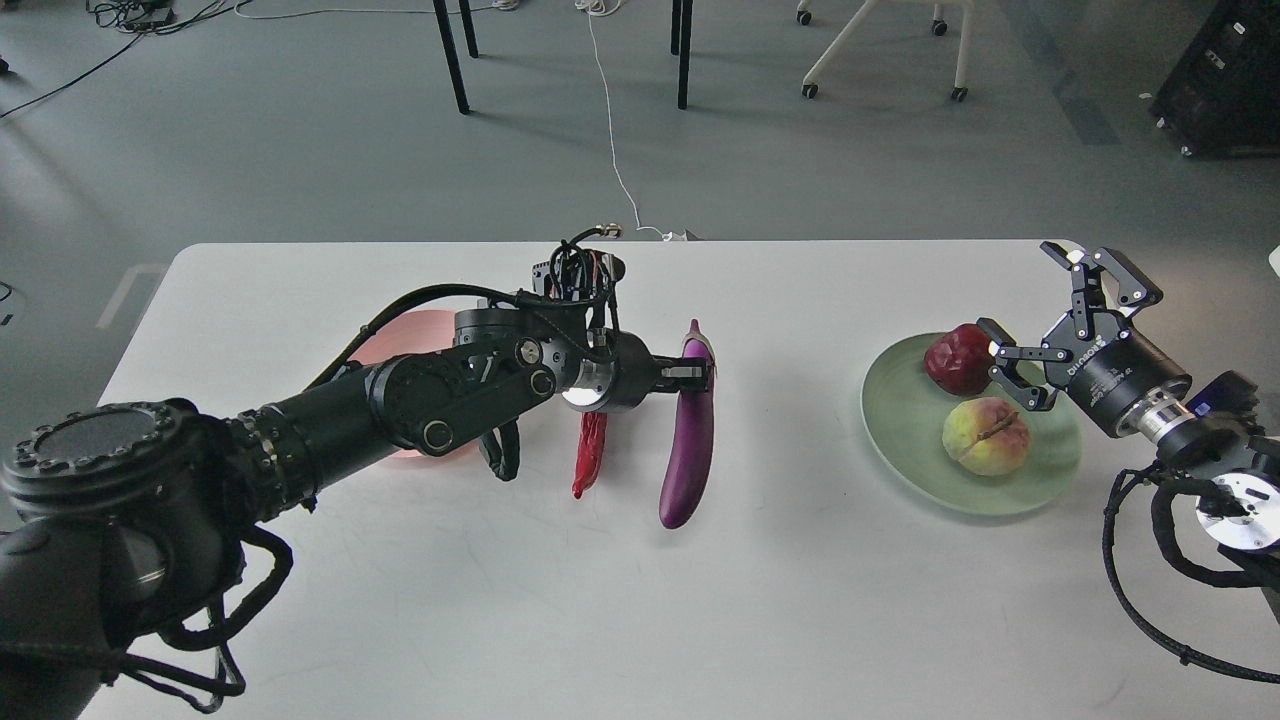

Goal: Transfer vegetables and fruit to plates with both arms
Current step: 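Grasp the eggplant with the left gripper and lift it, then lower the eggplant onto the pink plate and release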

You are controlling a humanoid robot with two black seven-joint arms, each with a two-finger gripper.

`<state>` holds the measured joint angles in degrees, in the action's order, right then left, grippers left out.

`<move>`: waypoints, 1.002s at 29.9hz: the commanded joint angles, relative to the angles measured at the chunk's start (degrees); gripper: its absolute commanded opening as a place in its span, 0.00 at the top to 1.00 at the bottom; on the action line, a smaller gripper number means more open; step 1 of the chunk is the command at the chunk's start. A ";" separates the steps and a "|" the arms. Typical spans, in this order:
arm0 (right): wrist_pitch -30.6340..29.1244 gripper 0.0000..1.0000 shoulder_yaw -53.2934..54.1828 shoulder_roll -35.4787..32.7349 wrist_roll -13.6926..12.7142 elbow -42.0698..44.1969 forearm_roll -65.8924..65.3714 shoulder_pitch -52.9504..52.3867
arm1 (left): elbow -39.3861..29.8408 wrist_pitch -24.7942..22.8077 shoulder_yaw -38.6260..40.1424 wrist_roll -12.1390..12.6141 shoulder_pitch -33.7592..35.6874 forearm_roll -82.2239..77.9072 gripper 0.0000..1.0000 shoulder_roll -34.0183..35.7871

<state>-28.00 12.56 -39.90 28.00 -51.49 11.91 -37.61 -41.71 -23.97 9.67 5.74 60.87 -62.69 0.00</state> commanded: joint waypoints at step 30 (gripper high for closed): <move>0.00 0.03 -0.08 0.26 0.00 -0.37 -0.39 -0.18 | -5.58 -4.03 -6.33 -21.55 -0.84 -28.10 0.19 31.64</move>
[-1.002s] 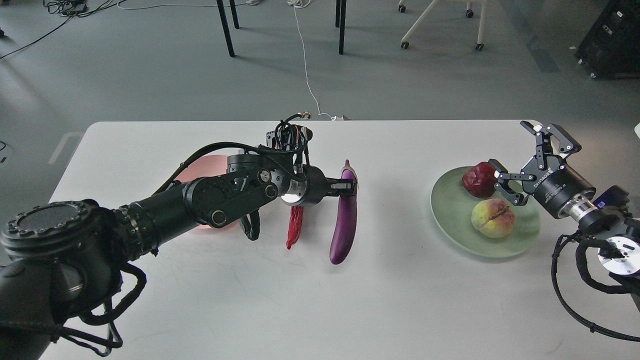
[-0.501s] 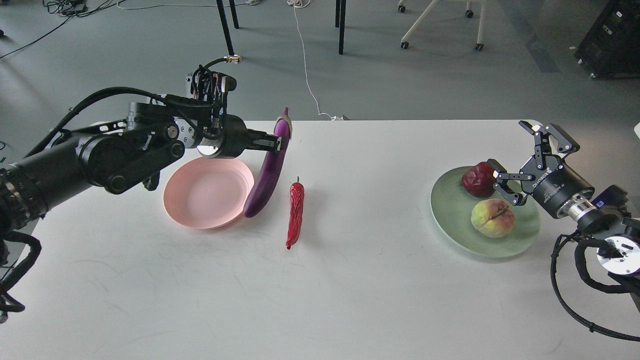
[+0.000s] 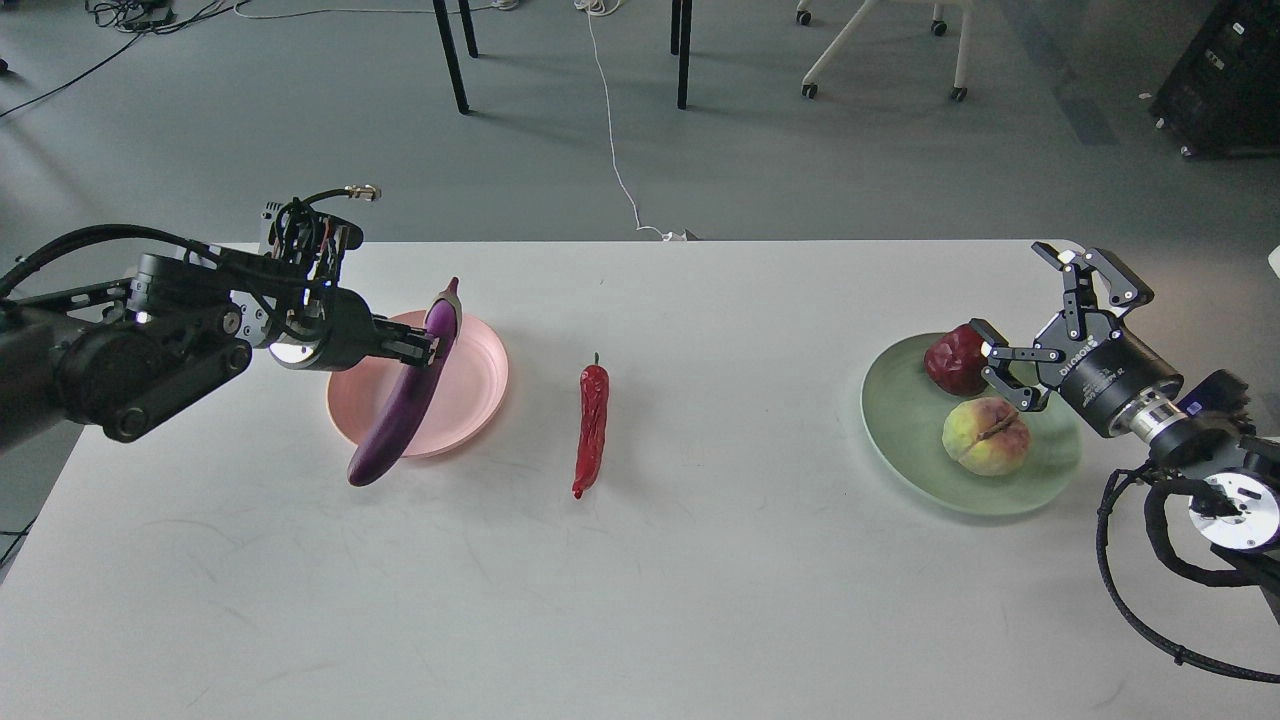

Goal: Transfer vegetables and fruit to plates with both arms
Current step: 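Lower the eggplant onto the pink plate and release, then reach the left gripper to the red chili pepper and grasp it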

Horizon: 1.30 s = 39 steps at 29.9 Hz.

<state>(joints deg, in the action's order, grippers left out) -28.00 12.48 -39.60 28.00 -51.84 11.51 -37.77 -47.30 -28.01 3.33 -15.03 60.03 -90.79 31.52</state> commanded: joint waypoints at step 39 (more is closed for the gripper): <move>0.00 0.03 0.00 -1.36 0.00 -0.10 -0.26 1.03 | -2.89 5.68 1.06 8.53 -2.11 3.33 0.03 -18.34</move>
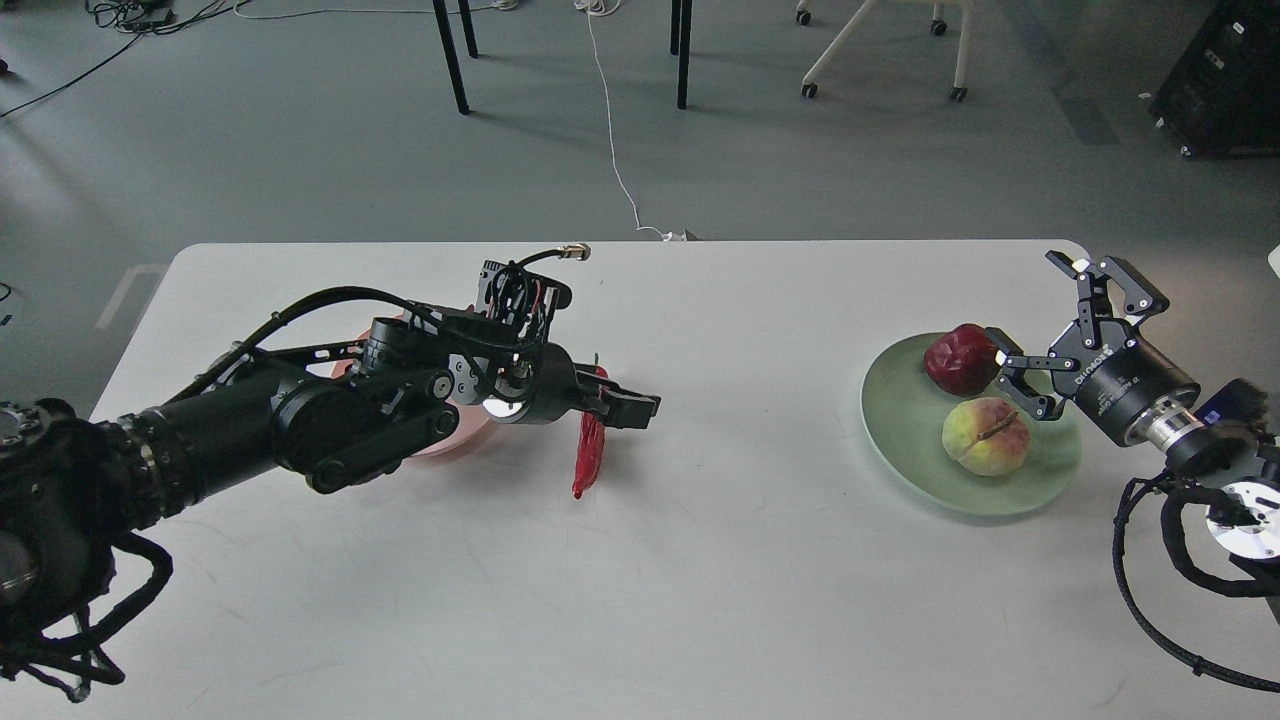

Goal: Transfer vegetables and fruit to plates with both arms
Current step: 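Reach the left gripper to the red chili pepper and grasp it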

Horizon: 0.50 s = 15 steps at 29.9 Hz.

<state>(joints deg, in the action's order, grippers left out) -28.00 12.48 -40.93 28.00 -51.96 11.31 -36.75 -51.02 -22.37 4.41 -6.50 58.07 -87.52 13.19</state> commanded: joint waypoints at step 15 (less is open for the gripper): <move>0.00 0.03 -0.09 -0.03 0.00 0.02 -0.06 0.01 | 4.79 0.14 -0.02 -0.01 -1.65 0.16 0.24 -1.41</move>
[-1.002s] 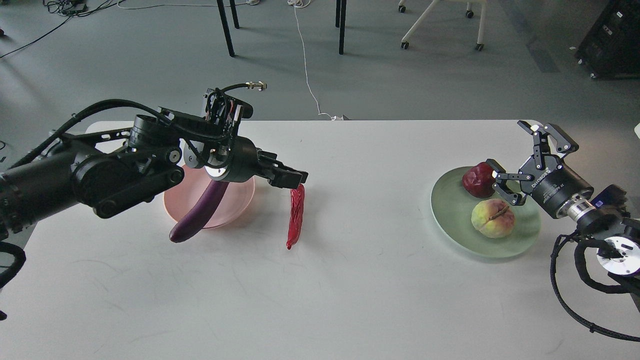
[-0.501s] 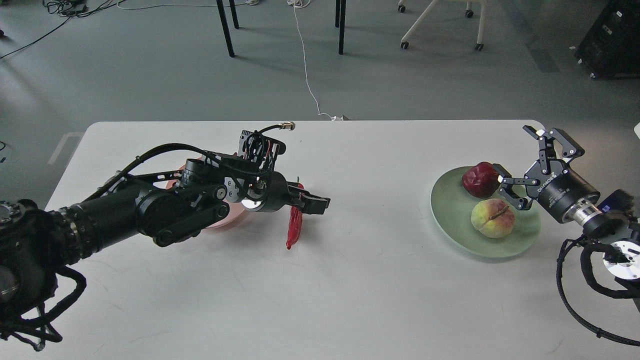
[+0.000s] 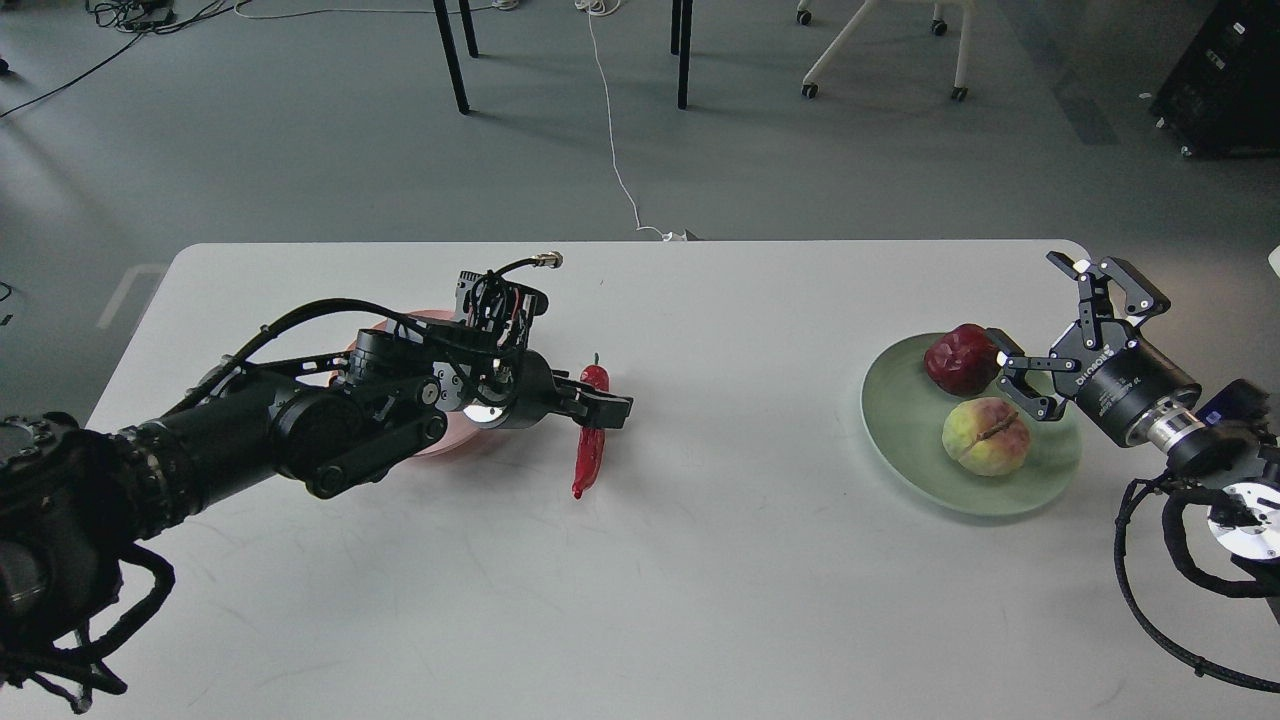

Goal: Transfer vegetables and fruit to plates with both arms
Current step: 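Reach the left gripper to the red chili pepper and grasp it, then carry the chili onto the pink plate and release it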

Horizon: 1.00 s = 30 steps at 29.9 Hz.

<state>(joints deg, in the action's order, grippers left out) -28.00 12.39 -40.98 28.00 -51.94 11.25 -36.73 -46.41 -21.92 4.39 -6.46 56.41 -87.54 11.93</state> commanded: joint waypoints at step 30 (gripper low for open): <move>0.00 0.03 0.09 0.55 0.00 0.09 0.00 -0.01 | -3.33 -6.08 0.27 0.06 10.83 8.08 0.89 10.82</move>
<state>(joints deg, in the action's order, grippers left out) -28.00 12.49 -40.68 28.00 -51.85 11.25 -36.74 -49.46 -27.92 5.26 -4.71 65.43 -80.21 19.37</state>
